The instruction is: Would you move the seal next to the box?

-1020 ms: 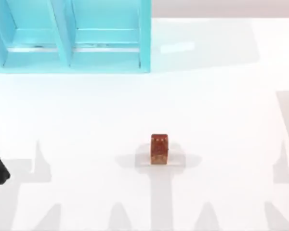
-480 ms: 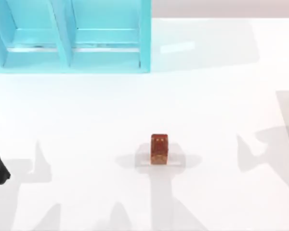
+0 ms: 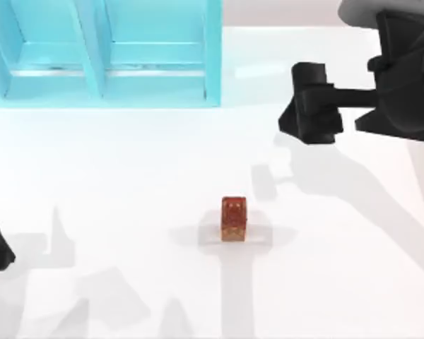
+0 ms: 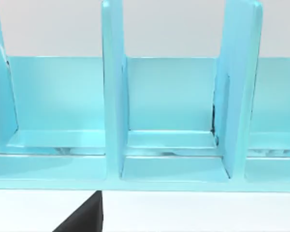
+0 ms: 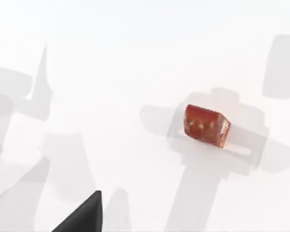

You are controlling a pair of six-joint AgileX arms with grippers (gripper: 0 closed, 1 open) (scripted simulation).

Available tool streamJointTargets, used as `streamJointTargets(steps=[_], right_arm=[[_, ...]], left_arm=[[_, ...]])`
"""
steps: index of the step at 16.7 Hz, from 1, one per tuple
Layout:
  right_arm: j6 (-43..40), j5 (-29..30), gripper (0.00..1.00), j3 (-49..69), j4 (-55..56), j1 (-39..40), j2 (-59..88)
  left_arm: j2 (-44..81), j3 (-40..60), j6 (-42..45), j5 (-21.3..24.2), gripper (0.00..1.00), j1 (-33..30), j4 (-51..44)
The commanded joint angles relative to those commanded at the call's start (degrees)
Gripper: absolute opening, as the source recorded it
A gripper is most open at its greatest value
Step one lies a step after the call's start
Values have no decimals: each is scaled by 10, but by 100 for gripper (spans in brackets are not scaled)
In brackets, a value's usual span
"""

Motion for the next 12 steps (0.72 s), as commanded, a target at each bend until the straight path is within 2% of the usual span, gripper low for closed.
streamJointTargets(steps=[6, 12], right_arm=[[101, 23, 100, 226, -172, 71, 285], [172, 66, 100, 369, -256, 84, 460]], left_arm=[[0, 0, 0, 0, 100, 0, 0], [0, 0, 0, 0, 100, 0, 0]])
